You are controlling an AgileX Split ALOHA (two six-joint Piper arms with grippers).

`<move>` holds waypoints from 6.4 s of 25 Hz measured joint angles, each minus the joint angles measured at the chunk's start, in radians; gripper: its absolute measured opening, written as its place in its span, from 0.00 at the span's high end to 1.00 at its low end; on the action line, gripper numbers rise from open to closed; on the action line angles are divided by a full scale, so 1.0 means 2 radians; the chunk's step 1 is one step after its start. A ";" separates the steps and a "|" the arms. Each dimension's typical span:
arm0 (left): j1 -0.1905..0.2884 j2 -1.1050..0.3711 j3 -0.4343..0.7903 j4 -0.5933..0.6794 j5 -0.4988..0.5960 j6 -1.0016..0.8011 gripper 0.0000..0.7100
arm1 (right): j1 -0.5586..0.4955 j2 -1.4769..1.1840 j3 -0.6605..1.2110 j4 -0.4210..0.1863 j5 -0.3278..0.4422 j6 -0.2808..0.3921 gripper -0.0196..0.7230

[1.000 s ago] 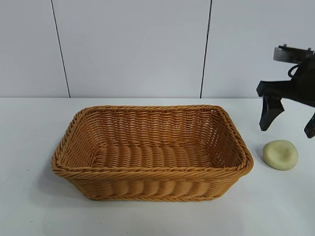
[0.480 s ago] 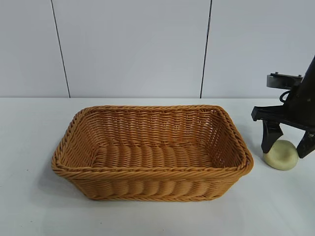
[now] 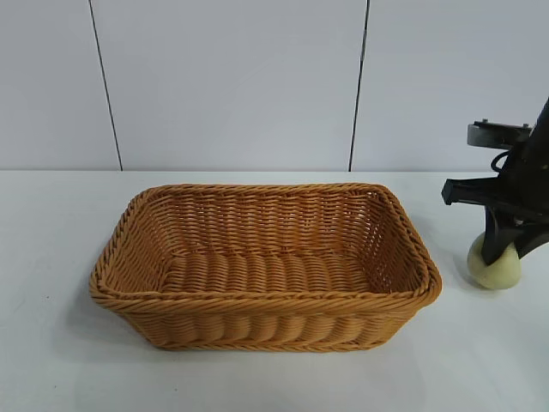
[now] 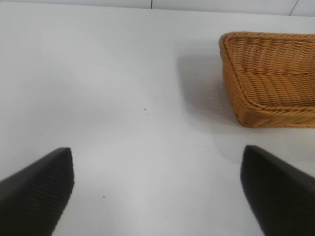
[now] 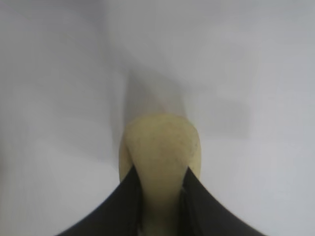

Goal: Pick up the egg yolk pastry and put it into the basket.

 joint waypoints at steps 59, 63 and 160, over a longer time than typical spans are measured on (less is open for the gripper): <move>0.000 0.000 0.000 0.001 0.000 0.000 0.07 | 0.279 0.104 -0.168 0.025 0.058 0.043 0.10; 0.000 0.000 0.000 0.001 0.000 0.000 0.07 | 0.279 0.062 -0.172 0.010 0.081 0.047 0.05; 0.000 0.000 0.000 0.000 0.000 0.001 0.07 | 0.002 -0.960 0.325 -0.051 0.177 -0.023 0.04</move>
